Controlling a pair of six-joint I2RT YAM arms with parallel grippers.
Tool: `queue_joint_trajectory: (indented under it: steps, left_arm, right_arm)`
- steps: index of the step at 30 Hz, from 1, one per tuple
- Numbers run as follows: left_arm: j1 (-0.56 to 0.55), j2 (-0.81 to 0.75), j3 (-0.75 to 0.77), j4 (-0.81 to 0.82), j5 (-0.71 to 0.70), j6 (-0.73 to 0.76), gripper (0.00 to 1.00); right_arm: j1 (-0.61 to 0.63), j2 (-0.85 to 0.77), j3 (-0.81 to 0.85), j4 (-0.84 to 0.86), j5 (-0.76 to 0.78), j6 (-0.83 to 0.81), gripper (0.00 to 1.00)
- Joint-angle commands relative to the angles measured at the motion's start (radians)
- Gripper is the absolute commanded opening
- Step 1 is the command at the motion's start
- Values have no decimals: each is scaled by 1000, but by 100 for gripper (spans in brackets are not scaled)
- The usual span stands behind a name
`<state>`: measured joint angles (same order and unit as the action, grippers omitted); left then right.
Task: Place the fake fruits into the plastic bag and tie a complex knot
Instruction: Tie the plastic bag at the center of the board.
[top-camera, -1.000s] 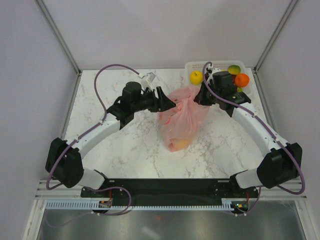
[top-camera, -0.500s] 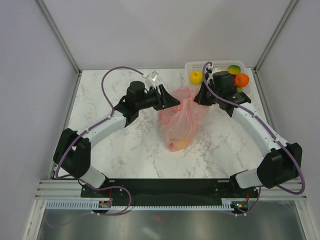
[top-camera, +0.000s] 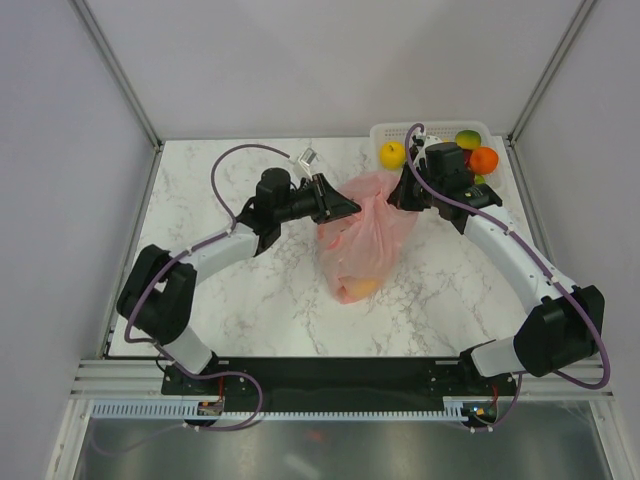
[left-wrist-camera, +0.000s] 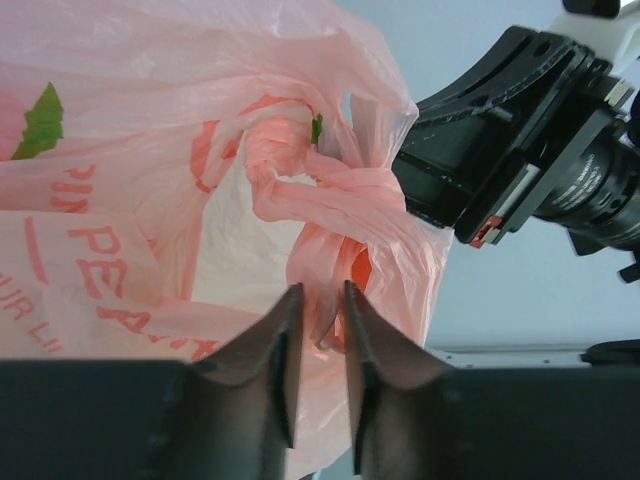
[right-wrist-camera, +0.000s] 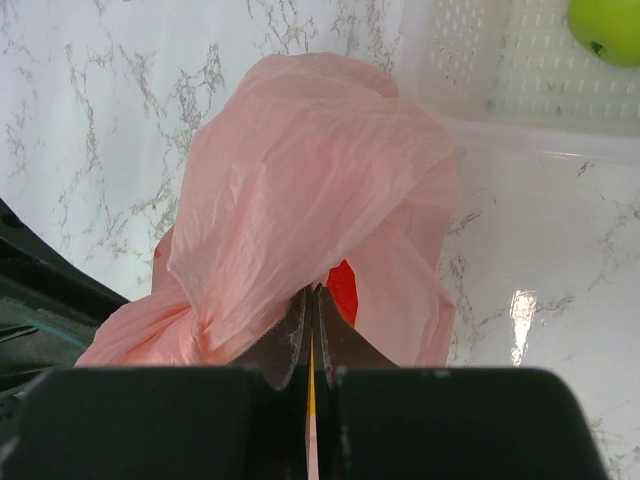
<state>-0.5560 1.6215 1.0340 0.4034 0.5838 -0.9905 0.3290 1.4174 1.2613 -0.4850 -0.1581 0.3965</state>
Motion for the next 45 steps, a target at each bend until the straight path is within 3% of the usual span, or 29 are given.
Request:
queue_joint_trajectory:
  steps: [1, 5, 6, 7, 11, 19, 28, 38, 41, 42, 43, 45]
  left_arm:
    - [5, 38, -26, 176, 60, -120, 23]
    - [8, 57, -41, 265, 85, -168, 19]
    - [10, 55, -43, 270, 85, -168, 14]
    - [14, 55, -48, 273, 83, -166, 2]
    - [31, 48, -39, 226, 85, -100, 2]
    - [33, -63, 63, -186, -76, 238, 2]
    - [13, -117, 179, -446, -240, 459, 2]
    - [22, -123, 216, -564, -384, 529, 2]
    - [25, -123, 218, -554, -348, 518, 2]
    - [25, -121, 215, -545, -308, 510, 3]
    - [24, -121, 207, -507, -290, 486, 21]
    - [24, -129, 167, -447, -236, 439, 37]
  right_arm:
    - [-2, -15, 18, 33, 2, -2, 0]
    - [-1, -15, 18, 34, 0, -2, 0]
    - [-2, -15, 20, 33, 0, -2, 0]
    - [-2, -17, 20, 33, 2, -2, 0]
    - [-2, -21, 20, 31, 11, -4, 0]
    - [-1, -29, 64, -36, 121, -18, 0]
    - [4, -51, 70, -35, 268, -64, 0]
    - [12, -58, 70, -27, 410, -90, 0]
    - [12, -58, 67, -14, 346, -84, 0]
    - [12, -58, 66, -7, 333, -79, 0]
    - [13, -57, 66, -7, 325, -76, 0]
    - [13, -55, 66, 0, 307, -71, 0]
